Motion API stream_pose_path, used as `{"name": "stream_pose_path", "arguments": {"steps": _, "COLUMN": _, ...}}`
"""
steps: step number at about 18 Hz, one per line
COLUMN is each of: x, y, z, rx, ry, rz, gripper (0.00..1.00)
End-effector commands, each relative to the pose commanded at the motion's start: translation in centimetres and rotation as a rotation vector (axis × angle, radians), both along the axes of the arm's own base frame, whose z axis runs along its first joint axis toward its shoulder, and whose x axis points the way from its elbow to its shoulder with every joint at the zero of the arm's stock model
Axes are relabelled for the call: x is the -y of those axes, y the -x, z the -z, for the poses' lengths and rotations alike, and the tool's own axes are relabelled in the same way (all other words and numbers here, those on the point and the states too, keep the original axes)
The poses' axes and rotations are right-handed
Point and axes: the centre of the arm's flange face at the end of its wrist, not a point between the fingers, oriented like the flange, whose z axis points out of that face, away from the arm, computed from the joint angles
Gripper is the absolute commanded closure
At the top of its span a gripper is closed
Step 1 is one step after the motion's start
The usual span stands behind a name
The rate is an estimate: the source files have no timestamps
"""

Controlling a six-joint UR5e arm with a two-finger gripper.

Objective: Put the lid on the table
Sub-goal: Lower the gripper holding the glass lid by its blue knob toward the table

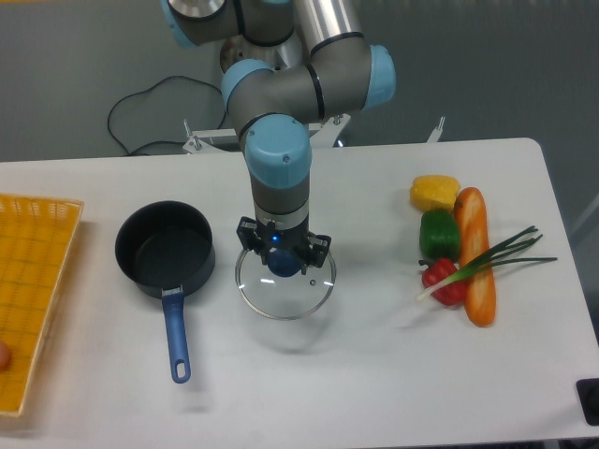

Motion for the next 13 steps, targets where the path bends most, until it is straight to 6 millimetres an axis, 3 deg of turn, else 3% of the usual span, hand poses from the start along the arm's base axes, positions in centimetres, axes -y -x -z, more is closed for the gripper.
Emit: {"name": "stream_pose_path", "arguments": {"steps": 13, "x": -2.5, "y": 2.9, "z": 2.5, "rx": 0.008, "ry": 0.012, "rz": -0.003, "gripper": 0.41}}
